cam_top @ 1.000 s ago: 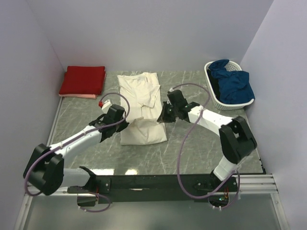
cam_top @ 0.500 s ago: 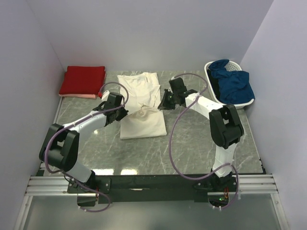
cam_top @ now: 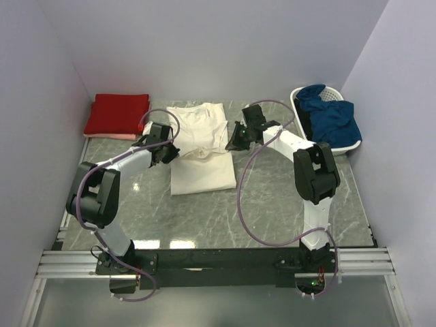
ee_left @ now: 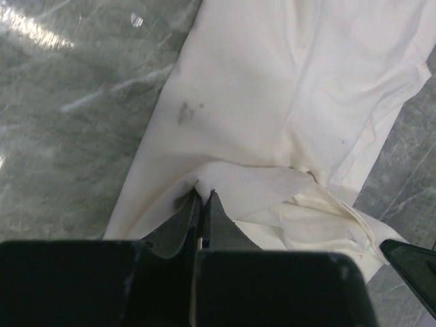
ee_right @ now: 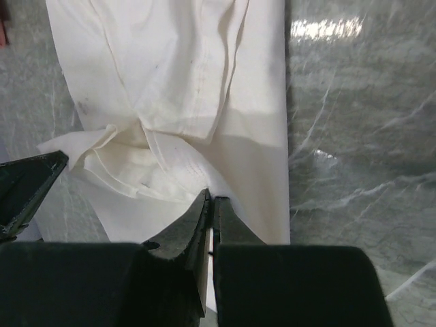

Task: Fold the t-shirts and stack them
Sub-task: Fold the tshirt

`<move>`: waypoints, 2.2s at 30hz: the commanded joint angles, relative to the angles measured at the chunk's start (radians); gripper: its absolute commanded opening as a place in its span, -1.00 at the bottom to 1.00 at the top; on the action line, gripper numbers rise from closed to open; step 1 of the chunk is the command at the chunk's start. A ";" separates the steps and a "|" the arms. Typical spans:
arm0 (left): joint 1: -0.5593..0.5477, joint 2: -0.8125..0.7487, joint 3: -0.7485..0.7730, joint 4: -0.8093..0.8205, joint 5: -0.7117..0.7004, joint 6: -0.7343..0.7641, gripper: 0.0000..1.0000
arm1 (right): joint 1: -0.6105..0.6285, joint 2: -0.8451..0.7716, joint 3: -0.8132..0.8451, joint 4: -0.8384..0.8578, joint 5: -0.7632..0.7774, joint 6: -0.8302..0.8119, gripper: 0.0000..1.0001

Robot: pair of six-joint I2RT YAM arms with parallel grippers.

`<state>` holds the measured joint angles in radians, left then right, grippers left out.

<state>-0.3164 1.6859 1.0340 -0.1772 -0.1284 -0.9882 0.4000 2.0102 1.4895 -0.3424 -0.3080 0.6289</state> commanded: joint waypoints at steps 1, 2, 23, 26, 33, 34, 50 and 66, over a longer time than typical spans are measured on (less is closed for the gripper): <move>0.022 0.026 0.069 0.041 0.035 0.043 -0.99 | -0.023 0.028 0.071 0.002 -0.009 -0.018 -1.00; 0.025 0.035 0.075 0.048 0.042 0.046 -0.99 | -0.029 0.033 0.074 0.003 -0.009 -0.015 -1.00; 0.109 -0.087 0.078 0.062 0.113 0.120 0.11 | -0.055 -0.026 0.129 -0.046 0.033 -0.075 0.01; 0.079 -0.103 0.052 0.074 0.113 0.106 -0.23 | -0.021 -0.057 0.104 -0.046 0.069 -0.087 0.00; -0.003 0.024 0.084 0.122 0.165 0.092 -0.99 | 0.075 0.045 0.213 -0.076 0.087 -0.123 -0.13; -0.007 0.043 0.110 0.127 0.173 0.097 -0.99 | 0.085 0.065 0.235 -0.089 0.089 -0.126 -0.13; 0.088 0.209 0.054 0.195 0.210 0.046 -0.99 | 0.089 0.421 0.568 -0.208 0.106 -0.135 -0.10; 0.105 0.114 0.101 0.191 0.283 0.075 -0.96 | 0.027 0.205 0.460 -0.136 0.044 -0.153 -0.05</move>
<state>-0.2153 1.8805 1.0821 0.0010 0.1143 -0.9363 0.4511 2.3573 1.9644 -0.5076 -0.2531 0.4961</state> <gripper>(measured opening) 0.016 0.473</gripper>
